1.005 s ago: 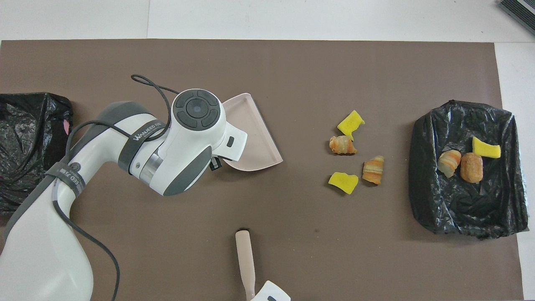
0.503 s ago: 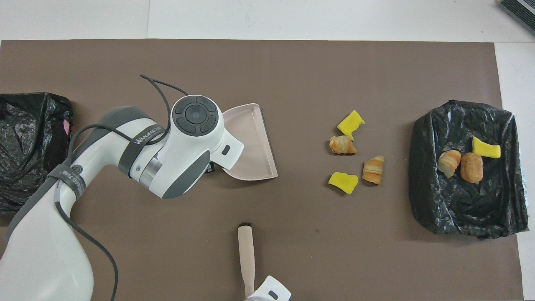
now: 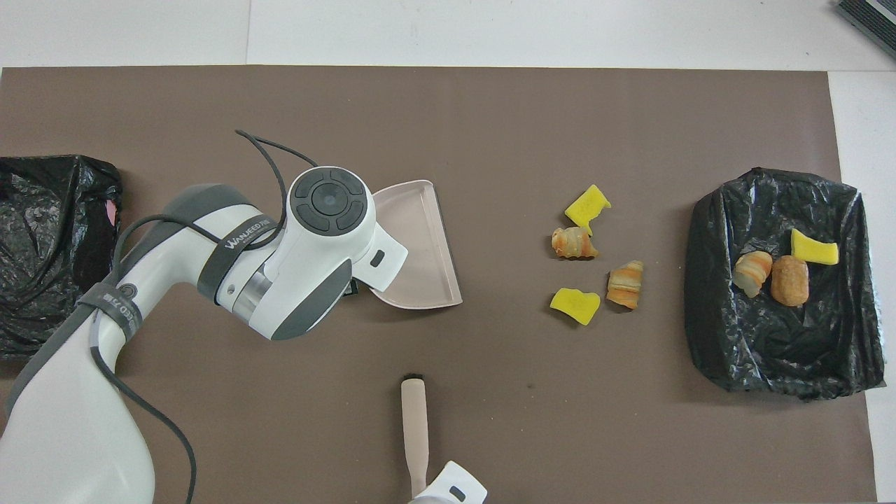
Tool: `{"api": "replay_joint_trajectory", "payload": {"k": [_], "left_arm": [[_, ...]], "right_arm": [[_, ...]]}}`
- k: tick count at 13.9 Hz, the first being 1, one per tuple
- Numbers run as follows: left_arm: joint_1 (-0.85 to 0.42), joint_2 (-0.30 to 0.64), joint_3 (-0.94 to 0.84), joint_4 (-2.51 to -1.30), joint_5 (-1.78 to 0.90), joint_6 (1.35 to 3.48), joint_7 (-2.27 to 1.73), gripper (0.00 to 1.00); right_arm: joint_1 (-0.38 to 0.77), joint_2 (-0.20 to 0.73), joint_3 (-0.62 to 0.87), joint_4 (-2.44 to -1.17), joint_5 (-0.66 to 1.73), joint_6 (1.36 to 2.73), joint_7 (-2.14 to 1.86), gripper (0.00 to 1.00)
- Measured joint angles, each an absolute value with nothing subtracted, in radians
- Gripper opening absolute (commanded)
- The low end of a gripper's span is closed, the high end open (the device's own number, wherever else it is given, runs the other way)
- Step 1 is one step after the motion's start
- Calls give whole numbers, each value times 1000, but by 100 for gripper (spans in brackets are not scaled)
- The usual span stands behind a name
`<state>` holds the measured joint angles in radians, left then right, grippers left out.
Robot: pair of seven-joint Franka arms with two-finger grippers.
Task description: Sweep and dump trash in bin
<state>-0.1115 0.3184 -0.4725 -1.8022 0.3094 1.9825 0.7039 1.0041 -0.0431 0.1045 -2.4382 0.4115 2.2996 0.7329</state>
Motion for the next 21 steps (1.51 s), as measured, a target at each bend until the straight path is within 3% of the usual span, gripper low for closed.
{"api": "replay_joint_trajectory", "payload": {"k": [14,16,18,19,20,21], "left_arm": [[-111,311,-479,-1839,369,2026,821,0],[-111,310,-480,-1842,381,2029,832,0],[-111,310,-481,-1844,382,2031,837,0],[-111,310,-481,-1846,384,2033,838,0],[-112,310,-481,-1849,384,2035,839,0],[-112,310,-482,-1851,385,2038,839,0]], "right_arm": [[1001,-43,103,-2414,413,2299,733,48],[1000,-43,100,-2413,413,2299,733,40],[997,-44,99,-2411,413,2295,733,21],[994,-45,98,-2410,413,2290,733,6],[991,-48,98,-2408,413,2281,733,0],[989,-51,98,-2408,413,2277,733,0]]}}
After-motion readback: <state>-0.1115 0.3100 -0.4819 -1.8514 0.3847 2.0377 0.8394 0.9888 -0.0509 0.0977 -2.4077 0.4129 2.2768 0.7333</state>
